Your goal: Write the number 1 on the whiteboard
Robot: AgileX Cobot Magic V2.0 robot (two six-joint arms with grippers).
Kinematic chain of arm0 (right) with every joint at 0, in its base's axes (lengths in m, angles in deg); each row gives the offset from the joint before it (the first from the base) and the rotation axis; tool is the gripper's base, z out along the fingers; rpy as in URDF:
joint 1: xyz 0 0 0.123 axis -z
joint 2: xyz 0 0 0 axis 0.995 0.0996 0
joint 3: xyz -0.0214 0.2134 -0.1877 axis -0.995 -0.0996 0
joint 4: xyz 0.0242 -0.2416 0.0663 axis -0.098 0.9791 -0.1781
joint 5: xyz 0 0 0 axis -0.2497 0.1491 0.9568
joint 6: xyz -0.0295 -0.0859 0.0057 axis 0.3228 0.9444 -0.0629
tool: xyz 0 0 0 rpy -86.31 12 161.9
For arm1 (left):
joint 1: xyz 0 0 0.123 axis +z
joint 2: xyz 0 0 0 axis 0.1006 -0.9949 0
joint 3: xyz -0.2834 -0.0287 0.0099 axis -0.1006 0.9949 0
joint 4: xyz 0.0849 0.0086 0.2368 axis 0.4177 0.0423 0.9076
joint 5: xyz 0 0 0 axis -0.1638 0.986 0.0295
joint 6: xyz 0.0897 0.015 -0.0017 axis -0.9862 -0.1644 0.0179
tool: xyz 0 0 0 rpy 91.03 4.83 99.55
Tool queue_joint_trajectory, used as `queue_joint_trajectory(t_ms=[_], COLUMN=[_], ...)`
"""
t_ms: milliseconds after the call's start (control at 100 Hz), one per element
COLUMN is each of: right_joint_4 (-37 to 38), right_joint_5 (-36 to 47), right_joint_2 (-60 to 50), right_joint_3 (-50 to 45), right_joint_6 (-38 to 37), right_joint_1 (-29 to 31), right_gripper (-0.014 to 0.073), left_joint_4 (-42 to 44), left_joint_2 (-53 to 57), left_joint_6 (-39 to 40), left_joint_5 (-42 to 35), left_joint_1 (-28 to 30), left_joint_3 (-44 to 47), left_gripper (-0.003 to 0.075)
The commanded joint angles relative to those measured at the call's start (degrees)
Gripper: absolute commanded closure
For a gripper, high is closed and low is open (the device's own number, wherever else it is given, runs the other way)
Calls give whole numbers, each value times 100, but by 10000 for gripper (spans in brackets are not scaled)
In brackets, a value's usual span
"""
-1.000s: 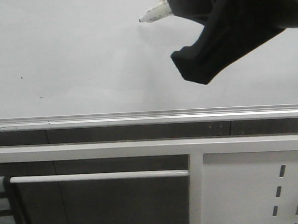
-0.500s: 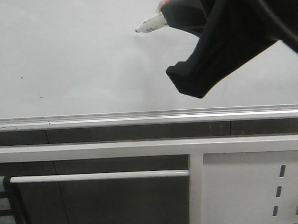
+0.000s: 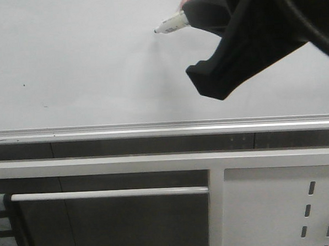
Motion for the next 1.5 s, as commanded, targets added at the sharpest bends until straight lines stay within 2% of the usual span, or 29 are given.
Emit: queue_joint_trajectory(t_ms=[0,770,1080,1490], right_joint_4=[228,463,408,224], right_joint_5=[355,137,202,-102], right_joint_2=[-82,-76,-76,205], right_joint_3=[167,167,167,167], right_joint_6=[-25,-285,-299,-404], right_joint_1=[46,308,473,509], right_gripper=[673,673,673,673], left_joint_4=[2,2,2,2], left_joint_2=[-42,-42,-42,-42], left_joint_6=[28,28,28,28], left_joint_5=[-435,-435,-435,-435], left_joint_1=[17,17,17,17], left_joint_3=[-158,-158,-158,-158], left_gripper=[738,738,738,738])
